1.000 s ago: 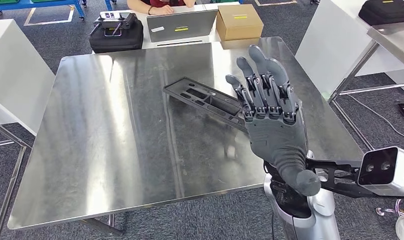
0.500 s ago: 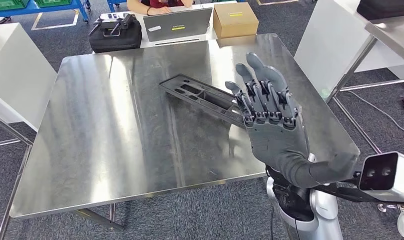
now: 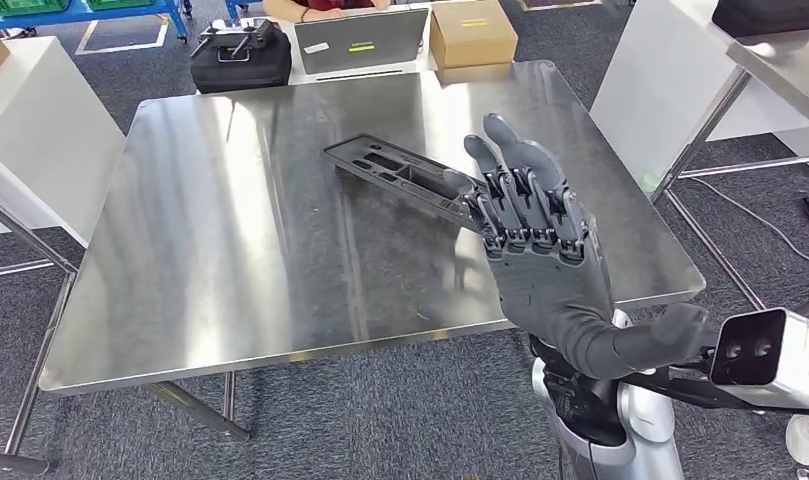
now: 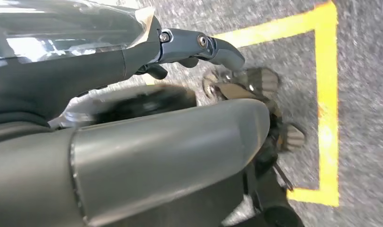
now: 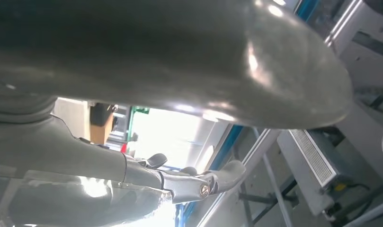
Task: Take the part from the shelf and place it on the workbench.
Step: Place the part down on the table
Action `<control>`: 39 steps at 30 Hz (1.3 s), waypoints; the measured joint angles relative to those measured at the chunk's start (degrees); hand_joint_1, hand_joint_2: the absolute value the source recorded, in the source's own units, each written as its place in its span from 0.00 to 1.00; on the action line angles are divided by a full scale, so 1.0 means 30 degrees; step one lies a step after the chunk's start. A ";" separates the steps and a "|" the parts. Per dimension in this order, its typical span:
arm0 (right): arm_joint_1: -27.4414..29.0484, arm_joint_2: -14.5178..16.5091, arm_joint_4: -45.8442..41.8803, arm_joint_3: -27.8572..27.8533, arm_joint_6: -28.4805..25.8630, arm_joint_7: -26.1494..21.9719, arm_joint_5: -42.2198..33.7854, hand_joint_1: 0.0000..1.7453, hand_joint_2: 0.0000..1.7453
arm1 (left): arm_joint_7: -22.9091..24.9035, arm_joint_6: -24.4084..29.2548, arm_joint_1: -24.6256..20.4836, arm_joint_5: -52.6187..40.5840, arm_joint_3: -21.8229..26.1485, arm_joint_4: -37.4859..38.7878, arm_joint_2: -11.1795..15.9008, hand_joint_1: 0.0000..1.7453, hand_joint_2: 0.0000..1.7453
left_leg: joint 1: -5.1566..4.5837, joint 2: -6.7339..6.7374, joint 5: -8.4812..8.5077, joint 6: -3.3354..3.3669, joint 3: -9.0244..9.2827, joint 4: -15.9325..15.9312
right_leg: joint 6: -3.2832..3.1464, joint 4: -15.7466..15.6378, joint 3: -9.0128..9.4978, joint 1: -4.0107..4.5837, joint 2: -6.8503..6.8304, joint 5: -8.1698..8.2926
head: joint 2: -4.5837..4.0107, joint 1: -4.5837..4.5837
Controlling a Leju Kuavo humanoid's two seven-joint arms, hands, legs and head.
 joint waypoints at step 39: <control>0.1091 0.0108 -0.0459 -0.0523 -0.0266 -0.0350 0.0621 0.00 0.00 | 0.0402 -0.0051 -0.0032 0.0058 -0.0781 -0.0051 0.0160 0.00 0.00 | -0.0078 0.0295 0.1918 0.0496 -0.1999 -0.0173 | 0.0359 0.5032 -0.0732 0.0070 -0.0044 -0.3031 | 0.0004 0.0157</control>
